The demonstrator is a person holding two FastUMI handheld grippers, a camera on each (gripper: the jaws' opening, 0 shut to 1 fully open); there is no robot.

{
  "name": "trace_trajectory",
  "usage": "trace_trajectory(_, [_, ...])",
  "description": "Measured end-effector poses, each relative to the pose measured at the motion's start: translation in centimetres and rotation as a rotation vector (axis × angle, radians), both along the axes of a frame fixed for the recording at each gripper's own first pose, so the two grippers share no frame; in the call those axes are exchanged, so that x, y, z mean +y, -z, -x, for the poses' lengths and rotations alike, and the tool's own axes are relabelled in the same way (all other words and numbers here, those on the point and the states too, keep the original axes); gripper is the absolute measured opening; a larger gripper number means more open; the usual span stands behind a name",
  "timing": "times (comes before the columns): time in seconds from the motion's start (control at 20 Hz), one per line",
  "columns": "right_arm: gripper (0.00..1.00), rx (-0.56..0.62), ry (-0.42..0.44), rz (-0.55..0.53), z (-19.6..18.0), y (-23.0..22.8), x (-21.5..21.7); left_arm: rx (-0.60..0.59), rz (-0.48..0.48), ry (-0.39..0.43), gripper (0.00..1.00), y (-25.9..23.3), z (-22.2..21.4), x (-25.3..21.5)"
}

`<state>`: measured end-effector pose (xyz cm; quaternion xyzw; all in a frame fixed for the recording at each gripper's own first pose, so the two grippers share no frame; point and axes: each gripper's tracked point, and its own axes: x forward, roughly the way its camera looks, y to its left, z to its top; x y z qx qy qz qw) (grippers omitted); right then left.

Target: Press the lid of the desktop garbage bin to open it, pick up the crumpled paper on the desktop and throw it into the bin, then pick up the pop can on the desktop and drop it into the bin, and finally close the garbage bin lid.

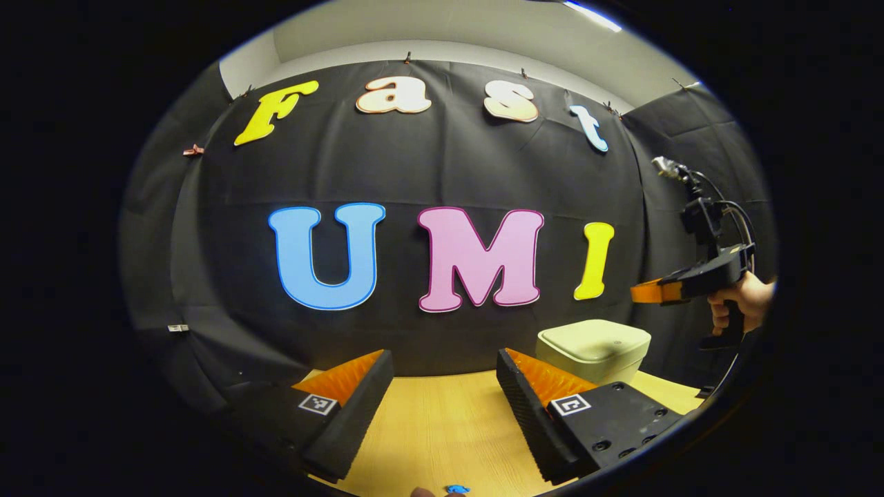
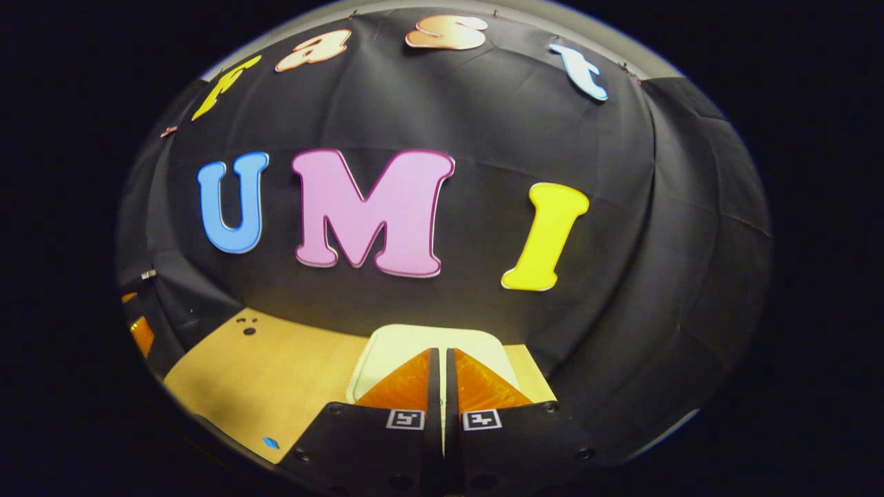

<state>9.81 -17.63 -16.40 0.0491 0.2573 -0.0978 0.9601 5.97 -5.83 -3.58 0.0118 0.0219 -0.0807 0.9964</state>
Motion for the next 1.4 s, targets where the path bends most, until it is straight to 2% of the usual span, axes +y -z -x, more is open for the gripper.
trace_trajectory(0.3, [0.07, 0.109, -0.012, -0.048, -1.1, 5.0, 0.3, 0.017, -0.007, 0.005, 0.96, 0.7, -0.3, -0.2])
trace_trajectory(0.8, [0.06, 0.198, -0.025, -0.091, -0.8, 8.8, 1.2, 0.030, -0.013, -0.016, 0.96, 1.4, -1.0, 0.2])
trace_trajectory(1.05, [0.06, 0.193, -0.017, -0.089, -0.8, 9.2, 1.1, 0.038, -0.011, -0.020, 0.96, 1.8, -1.4, 0.1])
trace_trajectory(1.25, [0.06, 0.165, 0.042, -0.169, -1.0, 9.2, 1.1, 0.047, -0.003, -0.025, 0.96, 2.2, -1.3, 0.1])
trace_trajectory(1.4, [0.06, 0.094, 0.054, -0.190, -1.8, 7.0, 0.8, 0.044, -0.004, -0.023, 0.96, 1.9, -1.2, 0.2])
